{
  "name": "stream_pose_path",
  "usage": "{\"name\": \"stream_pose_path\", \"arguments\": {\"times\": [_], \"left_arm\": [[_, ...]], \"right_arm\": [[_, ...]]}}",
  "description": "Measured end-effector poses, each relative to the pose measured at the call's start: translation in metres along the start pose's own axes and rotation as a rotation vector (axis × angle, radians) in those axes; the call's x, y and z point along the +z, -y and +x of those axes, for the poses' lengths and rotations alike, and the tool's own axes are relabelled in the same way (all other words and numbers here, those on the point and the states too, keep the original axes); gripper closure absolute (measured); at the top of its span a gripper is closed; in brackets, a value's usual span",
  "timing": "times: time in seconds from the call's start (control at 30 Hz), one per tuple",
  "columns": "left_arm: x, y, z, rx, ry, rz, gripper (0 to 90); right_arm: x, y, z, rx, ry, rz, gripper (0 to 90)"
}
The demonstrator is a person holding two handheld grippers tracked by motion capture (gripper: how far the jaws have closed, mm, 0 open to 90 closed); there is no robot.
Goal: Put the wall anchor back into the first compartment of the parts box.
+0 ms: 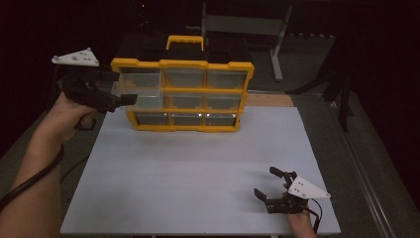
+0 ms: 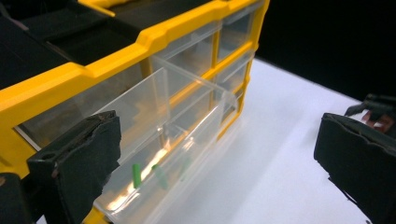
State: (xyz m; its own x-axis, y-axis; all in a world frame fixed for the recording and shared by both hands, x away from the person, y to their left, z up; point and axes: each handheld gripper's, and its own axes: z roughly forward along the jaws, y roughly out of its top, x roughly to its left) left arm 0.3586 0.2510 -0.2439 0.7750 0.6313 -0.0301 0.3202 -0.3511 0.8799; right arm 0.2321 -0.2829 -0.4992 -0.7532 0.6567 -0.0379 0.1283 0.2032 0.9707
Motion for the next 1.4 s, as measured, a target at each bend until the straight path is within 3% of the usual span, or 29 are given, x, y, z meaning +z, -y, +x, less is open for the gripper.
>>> {"name": "stream_pose_path", "arguments": {"times": [0.13,0.27,0.5,0.6,0.97,1.4], "left_arm": [[-0.007,0.007,-0.008,0.0,0.005,-0.047,0.0],[-0.013,0.021,-0.022,0.025,0.015,-0.082,0.0],[-0.016,0.047,-0.039,0.06,0.023,-0.079,0.0],[-0.014,0.058,-0.046,0.062,0.048,-0.079,0.0],[-0.002,0.099,-0.067,0.098,0.104,-0.07,0.0],[0.028,0.157,-0.088,0.085,0.164,-0.04,0.0]], "right_arm": [[0.0,0.0,0.0,-0.003,0.001,-0.001,8.5],[-0.001,-0.001,0.0,-0.013,-0.001,-0.001,8.5],[0.0,-0.003,0.003,-0.022,-0.004,0.005,8.5],[0.0,-0.004,0.003,-0.024,-0.002,0.001,8.5],[-0.002,-0.004,0.003,-0.027,0.002,-0.005,8.5],[-0.002,-0.004,0.003,-0.028,0.0,-0.003,8.5]]}}
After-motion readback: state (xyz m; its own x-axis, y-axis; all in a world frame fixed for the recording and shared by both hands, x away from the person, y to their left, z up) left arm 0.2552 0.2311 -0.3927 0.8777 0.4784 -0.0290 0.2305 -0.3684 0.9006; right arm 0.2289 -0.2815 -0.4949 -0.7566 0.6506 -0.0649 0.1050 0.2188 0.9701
